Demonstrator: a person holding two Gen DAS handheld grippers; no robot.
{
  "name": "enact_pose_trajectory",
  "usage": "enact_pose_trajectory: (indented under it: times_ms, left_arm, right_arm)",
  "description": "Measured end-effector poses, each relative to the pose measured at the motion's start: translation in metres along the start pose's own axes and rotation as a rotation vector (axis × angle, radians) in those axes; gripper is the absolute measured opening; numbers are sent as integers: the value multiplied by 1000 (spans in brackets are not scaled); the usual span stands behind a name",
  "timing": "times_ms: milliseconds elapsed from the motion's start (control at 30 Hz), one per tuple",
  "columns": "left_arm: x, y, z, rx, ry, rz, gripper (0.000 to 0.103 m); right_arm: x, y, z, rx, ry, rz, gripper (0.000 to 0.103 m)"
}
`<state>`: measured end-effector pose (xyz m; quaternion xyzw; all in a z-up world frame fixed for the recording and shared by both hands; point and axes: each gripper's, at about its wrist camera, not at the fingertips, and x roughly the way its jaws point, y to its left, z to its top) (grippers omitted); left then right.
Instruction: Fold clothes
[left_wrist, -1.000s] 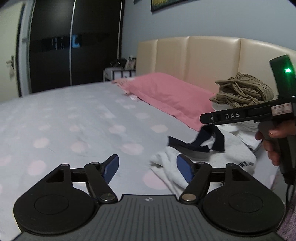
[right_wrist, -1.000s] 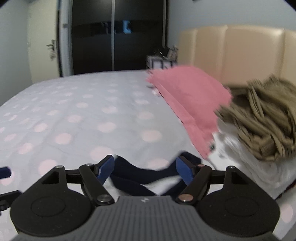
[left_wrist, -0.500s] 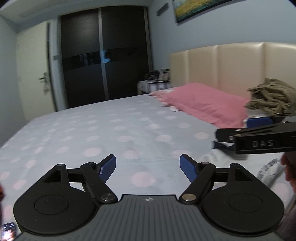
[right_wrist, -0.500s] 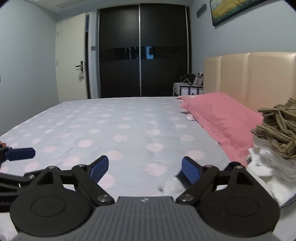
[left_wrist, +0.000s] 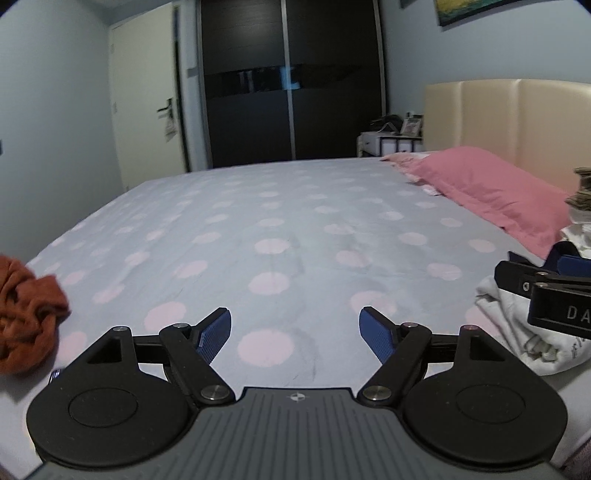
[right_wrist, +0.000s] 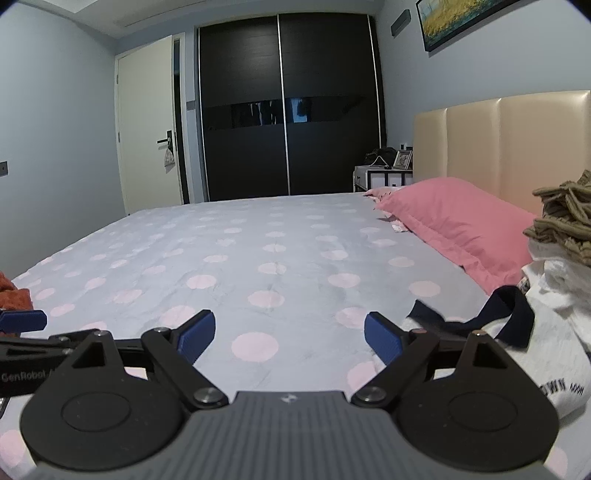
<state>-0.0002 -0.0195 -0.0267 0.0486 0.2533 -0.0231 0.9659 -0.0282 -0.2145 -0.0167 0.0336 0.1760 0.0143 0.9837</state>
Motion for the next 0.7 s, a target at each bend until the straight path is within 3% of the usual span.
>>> enact_pose_trajectory:
  times_ms: [367, 700]
  left_arm:
    - [20, 1, -8, -10, 23, 61, 76]
    - [37, 1, -4, -26, 48, 39, 76]
  right_arm:
    - [22, 18, -5, -51, -8, -6, 90]
    - [44, 20, -8, -95, -17, -19, 90]
